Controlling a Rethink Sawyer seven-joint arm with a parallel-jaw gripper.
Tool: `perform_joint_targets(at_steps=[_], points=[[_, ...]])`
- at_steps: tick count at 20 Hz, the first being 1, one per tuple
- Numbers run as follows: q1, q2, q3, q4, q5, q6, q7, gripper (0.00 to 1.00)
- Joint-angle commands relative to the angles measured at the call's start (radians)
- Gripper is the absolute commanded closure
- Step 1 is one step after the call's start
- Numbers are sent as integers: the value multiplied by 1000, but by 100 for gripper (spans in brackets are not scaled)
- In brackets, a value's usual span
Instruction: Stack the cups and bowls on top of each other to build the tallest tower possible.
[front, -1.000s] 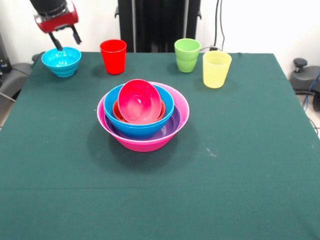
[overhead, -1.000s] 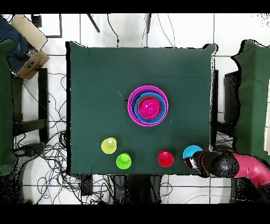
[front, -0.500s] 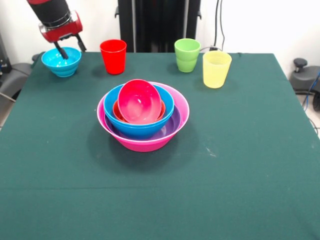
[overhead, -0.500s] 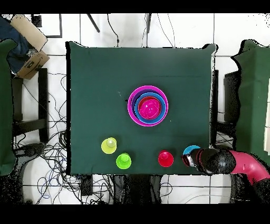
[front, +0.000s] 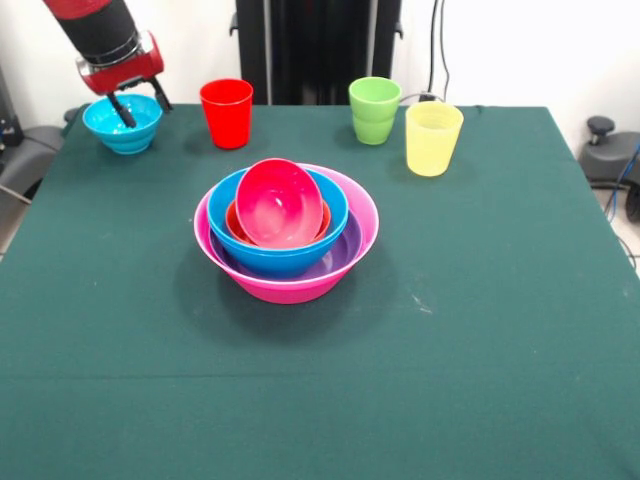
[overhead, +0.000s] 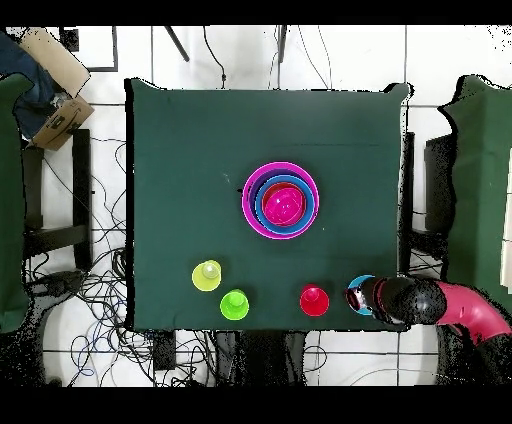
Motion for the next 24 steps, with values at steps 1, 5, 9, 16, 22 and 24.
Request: perform_joint_targets(at_steps=[1, 5, 9, 16, 22, 24], points=[[73, 50, -33, -58, -121, -91, -138, 0], [76, 67, -46, -54, -156, -121, -107, 0], [73, 82, -55, -50, -183, -145, -92, 0], [63, 95, -60, -45, -194, -181, -87, 0], [35, 96, -45, -32, -171, -192, -117, 100], [30, 85, -39, -27, -165, -182, -137, 100]])
